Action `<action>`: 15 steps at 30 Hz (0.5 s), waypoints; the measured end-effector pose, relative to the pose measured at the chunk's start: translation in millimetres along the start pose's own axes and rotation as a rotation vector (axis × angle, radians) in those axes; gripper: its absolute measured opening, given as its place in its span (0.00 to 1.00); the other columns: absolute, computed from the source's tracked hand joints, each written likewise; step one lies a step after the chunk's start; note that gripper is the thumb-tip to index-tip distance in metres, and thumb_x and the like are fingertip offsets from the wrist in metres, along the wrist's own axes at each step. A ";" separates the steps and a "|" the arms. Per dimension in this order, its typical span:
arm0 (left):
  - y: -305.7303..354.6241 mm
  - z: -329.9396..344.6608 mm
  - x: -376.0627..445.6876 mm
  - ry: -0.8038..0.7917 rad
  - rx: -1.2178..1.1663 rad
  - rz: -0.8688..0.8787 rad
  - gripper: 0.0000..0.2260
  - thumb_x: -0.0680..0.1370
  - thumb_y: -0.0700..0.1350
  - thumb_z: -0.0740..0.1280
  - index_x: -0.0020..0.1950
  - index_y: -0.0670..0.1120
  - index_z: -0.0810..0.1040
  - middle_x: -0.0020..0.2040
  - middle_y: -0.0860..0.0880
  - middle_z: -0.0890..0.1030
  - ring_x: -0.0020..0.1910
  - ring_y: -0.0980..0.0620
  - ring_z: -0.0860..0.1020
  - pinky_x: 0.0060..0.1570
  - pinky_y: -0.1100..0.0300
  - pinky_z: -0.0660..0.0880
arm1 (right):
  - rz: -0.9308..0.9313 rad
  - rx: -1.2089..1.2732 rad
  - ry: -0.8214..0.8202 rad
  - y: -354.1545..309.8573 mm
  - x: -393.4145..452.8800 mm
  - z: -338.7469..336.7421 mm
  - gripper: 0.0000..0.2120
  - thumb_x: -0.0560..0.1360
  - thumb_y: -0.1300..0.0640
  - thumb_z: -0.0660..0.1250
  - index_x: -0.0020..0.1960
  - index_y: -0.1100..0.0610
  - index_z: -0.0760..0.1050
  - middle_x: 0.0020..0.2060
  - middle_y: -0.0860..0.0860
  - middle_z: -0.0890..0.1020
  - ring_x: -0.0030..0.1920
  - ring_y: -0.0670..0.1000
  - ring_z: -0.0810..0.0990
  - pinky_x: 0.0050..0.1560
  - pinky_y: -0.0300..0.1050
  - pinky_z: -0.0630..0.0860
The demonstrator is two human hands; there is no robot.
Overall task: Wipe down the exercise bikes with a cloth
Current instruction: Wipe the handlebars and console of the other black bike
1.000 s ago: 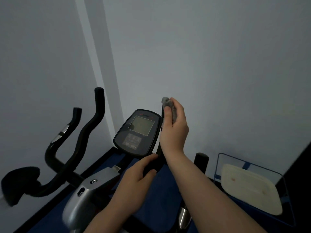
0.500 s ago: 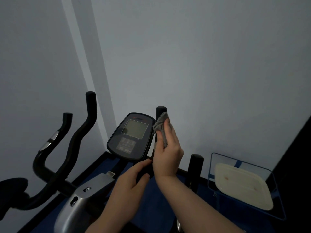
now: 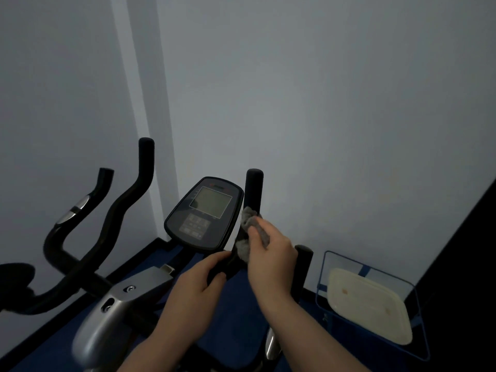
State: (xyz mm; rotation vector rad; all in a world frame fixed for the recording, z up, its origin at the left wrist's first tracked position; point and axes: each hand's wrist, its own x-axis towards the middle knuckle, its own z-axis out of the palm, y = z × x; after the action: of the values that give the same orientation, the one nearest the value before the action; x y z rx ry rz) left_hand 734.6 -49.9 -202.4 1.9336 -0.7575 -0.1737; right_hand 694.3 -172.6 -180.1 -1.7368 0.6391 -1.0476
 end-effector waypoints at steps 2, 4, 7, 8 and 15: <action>-1.3 1.0 -0.1 0.005 -0.012 0.000 0.18 0.79 0.41 0.63 0.65 0.58 0.74 0.58 0.64 0.79 0.55 0.73 0.73 0.49 0.78 0.68 | -0.105 0.072 0.051 -17.2 9.7 -8.2 0.14 0.77 0.58 0.66 0.62 0.53 0.78 0.52 0.43 0.82 0.53 0.38 0.80 0.58 0.36 0.76; -3.4 1.8 0.2 0.017 -0.014 -0.002 0.18 0.79 0.41 0.63 0.65 0.59 0.74 0.56 0.65 0.79 0.54 0.73 0.74 0.48 0.78 0.68 | -0.335 0.016 0.109 -36.1 24.4 -10.9 0.15 0.77 0.59 0.66 0.63 0.55 0.77 0.57 0.45 0.81 0.57 0.39 0.78 0.60 0.32 0.73; -5.4 1.8 0.0 0.004 -0.036 -0.027 0.18 0.79 0.43 0.63 0.65 0.61 0.74 0.55 0.66 0.79 0.54 0.71 0.75 0.50 0.75 0.70 | -0.607 -0.244 0.077 -55.1 56.8 -7.8 0.14 0.78 0.60 0.66 0.63 0.57 0.77 0.61 0.52 0.79 0.62 0.47 0.77 0.63 0.38 0.72; -5.8 1.6 0.2 -0.001 -0.044 -0.036 0.18 0.79 0.43 0.63 0.65 0.62 0.74 0.54 0.66 0.79 0.54 0.69 0.76 0.52 0.74 0.71 | -0.644 -0.358 0.010 -58.4 67.4 -5.7 0.14 0.78 0.60 0.65 0.63 0.56 0.78 0.62 0.53 0.79 0.63 0.49 0.76 0.63 0.40 0.71; -7.0 2.0 -1.2 0.020 -0.034 -0.022 0.18 0.79 0.44 0.62 0.66 0.61 0.73 0.60 0.66 0.76 0.59 0.68 0.73 0.59 0.69 0.69 | -1.106 -0.986 -0.258 -36.4 85.6 2.3 0.09 0.67 0.73 0.67 0.45 0.64 0.80 0.44 0.58 0.81 0.52 0.60 0.78 0.56 0.57 0.74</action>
State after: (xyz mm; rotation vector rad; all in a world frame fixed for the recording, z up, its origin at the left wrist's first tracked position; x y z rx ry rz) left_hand 735.8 -48.7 -209.6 1.9100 -0.7156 -0.1791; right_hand 736.8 -225.2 -116.3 -3.2090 -0.1078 -1.2439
